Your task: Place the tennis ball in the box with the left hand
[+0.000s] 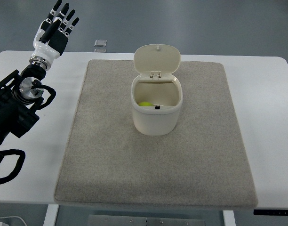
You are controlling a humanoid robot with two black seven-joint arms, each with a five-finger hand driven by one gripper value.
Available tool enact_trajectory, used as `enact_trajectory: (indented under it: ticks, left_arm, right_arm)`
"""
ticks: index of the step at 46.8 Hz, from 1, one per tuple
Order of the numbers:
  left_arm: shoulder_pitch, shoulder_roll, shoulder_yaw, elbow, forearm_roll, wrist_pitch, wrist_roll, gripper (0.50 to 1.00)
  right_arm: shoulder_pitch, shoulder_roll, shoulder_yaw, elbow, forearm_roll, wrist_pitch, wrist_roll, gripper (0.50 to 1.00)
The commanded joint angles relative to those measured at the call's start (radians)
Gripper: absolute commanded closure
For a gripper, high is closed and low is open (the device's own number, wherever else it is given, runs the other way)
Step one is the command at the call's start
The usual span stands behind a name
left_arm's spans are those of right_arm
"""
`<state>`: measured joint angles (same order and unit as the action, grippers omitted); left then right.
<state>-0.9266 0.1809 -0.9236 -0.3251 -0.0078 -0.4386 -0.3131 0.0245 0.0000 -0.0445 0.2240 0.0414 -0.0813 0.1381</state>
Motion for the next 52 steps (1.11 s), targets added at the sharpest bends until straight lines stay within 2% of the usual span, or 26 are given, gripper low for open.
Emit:
enact_trajectory:
  ticks: [1,12,20,52]
  left_arm:
    - [0.011,0.0,0.002,0.0,0.003,0.001,0.002,0.559]
    - [0.018,0.003,0.005,0.001,0.005,0.012,0.002,0.549]
    - [0.02,0.009,0.003,-0.002,0.002,0.012,0.002,0.514]
    - [0.02,0.014,0.005,-0.008,0.002,0.012,0.003,0.514]
  right_arm:
    - [0.0,0.0,0.0,0.0,0.0,0.0,0.0,0.562]
    - [0.0,0.0,0.0,0.0,0.0,0.0,0.0,0.562]
    - [0.0,0.0,0.0,0.0,0.0,0.0,0.0,0.562]
    - [-0.003,0.0,0.0,0.003,0.005,0.006,0.0,0.562]
